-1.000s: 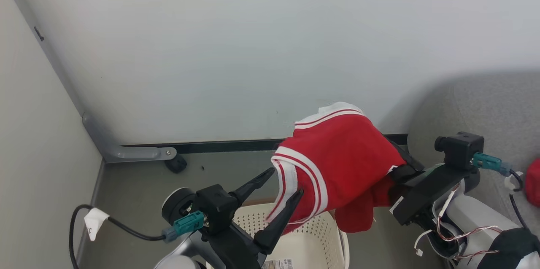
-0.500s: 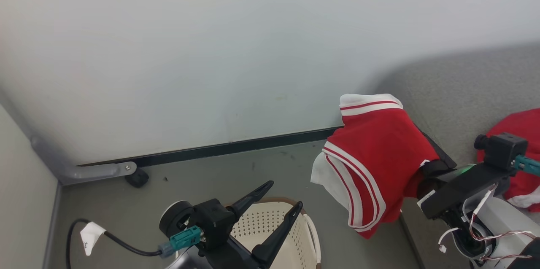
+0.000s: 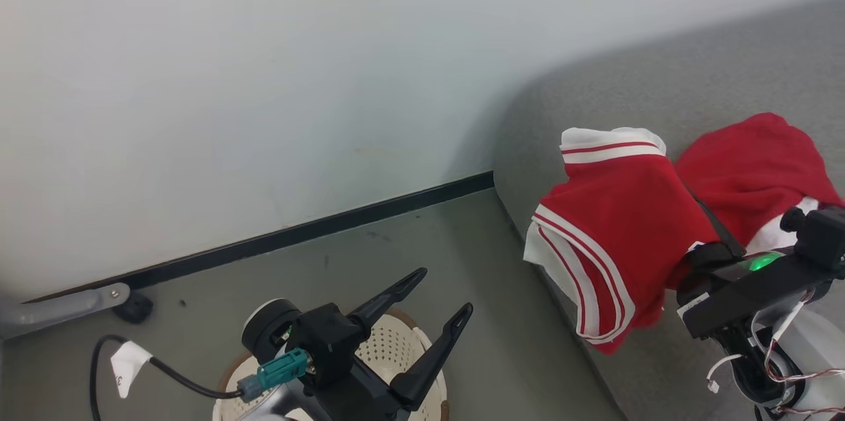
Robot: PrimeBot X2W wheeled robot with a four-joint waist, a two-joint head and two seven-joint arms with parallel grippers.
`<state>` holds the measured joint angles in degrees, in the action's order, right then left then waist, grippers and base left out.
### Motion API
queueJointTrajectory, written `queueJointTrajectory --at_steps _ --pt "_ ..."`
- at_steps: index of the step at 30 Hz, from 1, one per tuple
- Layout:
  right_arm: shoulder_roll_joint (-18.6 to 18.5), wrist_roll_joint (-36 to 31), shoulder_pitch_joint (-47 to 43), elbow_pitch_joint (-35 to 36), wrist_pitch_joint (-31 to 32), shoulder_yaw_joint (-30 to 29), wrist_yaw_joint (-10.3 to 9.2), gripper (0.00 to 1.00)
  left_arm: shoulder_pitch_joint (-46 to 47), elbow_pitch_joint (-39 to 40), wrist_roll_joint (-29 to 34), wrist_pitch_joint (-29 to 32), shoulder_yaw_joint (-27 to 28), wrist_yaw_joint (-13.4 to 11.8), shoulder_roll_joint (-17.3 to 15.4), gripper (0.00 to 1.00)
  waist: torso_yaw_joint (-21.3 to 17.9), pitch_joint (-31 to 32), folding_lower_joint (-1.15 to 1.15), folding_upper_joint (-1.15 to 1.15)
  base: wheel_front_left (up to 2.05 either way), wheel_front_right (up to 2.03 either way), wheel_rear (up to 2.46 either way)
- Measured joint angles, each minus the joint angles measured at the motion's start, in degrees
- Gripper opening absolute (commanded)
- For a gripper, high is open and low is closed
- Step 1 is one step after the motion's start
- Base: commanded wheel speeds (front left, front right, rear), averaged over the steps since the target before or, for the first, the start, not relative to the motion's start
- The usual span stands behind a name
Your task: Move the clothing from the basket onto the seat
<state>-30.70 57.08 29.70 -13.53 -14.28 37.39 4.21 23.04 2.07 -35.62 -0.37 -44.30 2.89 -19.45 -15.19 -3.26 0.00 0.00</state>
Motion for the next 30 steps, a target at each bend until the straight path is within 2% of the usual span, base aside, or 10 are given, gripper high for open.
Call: queueJointTrajectory --at_steps 16,30 --pt "-1.02 -2.29 -4.71 5.1 -0.01 -6.5 -1.2 0.0 1.57 0.63 0.75 0.29 -0.66 0.22 -0.13 1.0 -8.93 -2.52 0.0 0.0 0.0 0.0 0.0" --pt "-1.05 -3.78 -7.51 8.0 -0.01 -11.43 -1.7 0.0 2.92 0.13 0.84 0.85 -1.53 1.15 0.18 1.0 -11.01 -4.07 0.0 0.0 0.0 0.0 0.0"
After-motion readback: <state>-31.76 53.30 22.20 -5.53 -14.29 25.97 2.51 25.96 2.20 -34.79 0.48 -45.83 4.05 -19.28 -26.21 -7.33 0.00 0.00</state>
